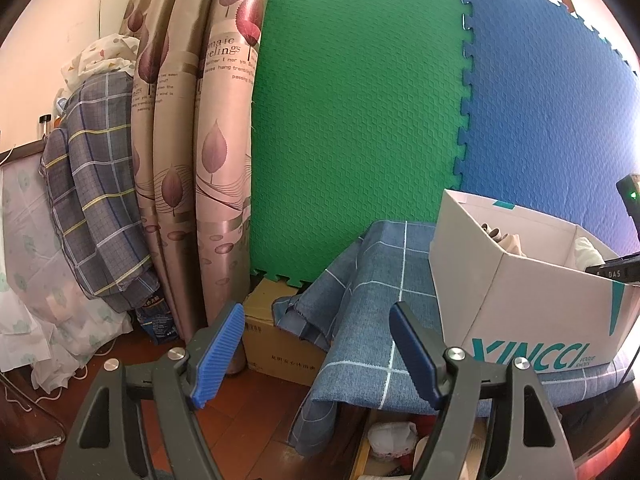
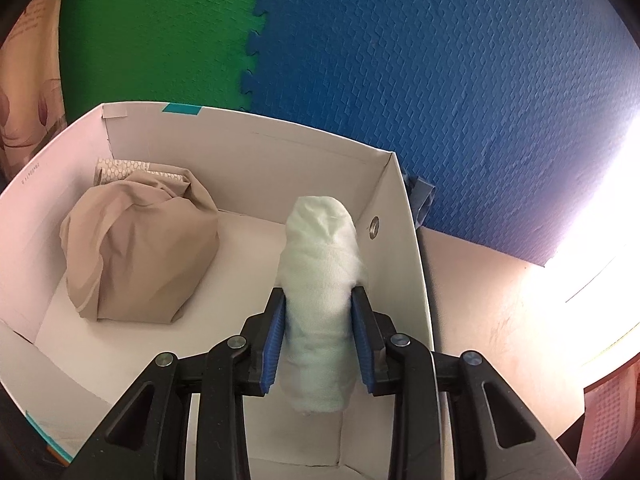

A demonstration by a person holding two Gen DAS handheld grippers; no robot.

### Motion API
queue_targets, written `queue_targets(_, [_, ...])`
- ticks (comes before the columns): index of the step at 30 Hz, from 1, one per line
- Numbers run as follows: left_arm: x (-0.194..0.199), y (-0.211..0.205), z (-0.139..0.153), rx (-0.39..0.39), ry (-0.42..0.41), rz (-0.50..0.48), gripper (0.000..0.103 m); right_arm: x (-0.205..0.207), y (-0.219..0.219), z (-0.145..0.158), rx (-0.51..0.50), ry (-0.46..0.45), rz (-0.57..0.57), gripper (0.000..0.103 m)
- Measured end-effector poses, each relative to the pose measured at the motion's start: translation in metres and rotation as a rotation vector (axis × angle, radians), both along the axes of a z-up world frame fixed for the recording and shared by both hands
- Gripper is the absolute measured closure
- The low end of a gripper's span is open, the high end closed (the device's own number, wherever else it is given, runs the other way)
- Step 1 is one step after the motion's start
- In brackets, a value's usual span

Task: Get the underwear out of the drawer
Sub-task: 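Lower the white socks into the box and open the right gripper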

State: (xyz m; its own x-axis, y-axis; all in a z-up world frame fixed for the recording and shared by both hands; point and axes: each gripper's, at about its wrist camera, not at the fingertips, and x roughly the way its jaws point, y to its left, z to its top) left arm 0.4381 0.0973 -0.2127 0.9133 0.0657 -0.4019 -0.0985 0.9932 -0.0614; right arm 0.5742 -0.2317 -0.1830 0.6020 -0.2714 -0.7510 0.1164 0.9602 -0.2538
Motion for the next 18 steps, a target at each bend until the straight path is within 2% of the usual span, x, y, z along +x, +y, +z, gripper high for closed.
queue_targets(10, [0.0006, -0.0004, -0.0017, 0.006, 0.003, -0.001, 0.026, -0.0042, 0.0035, -0.0033, -0.010, -0.032, -0.001, 0.068])
queue_targets(17, [0.0009, -0.0053, -0.0070, 0.029, 0.019, -0.007, 0.026, -0.0078, 0.0044, -0.0029, 0.025, -0.069, 0.009, 0.052])
queue_targets(18, [0.0012, -0.0064, -0.0074, 0.033, 0.022, -0.010, 0.026, -0.0089, 0.0051, -0.0024, 0.028, -0.075, 0.009, 0.047])
